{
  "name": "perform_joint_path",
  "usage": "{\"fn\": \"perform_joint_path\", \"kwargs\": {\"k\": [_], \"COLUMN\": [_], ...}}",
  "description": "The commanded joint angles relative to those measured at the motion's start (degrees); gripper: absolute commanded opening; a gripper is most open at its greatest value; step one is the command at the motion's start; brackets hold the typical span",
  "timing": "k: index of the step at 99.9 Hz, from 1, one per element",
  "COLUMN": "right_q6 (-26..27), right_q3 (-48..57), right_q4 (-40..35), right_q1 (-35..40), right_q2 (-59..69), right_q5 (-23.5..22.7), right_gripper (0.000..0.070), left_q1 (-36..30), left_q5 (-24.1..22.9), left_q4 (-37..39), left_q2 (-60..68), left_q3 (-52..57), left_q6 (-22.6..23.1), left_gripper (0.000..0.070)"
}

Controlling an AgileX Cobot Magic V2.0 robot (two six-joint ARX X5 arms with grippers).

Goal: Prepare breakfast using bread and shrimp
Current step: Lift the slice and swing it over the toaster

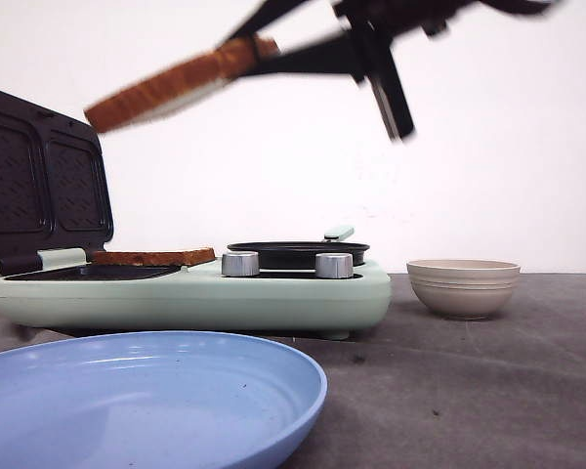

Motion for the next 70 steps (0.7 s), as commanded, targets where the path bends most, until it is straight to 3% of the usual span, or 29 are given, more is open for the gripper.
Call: {"fn": "perform_joint_path", "kwargs": {"k": [1, 32, 70], "right_q6": [-5.6, -6.9, -2.4], "right_q3": [5.3, 24.3, 37.6], "right_q4": [-2.3, -3.7, -3.5], "right_q1": [0.5, 0.5, 0.2], "right_q2": [3.5, 22.2, 41.4], "right_q5": [0.3, -0.1, -1.0], "right_gripper": [0.0002, 0.0002, 0.0002], "left_q1": [-0.2, -0.8, -0.8], "left_q5": [0.2, 0.2, 0.0], "left_q4": [0.6, 0.6, 0.8], "left_q2": [0.0, 0.0, 0.0], "left_q3": [0.2, 0.2, 0.2], "left_q6": [-0.3, -0.3, -0.3], "left_gripper": [0.0472, 0.0472, 0.0472]}}
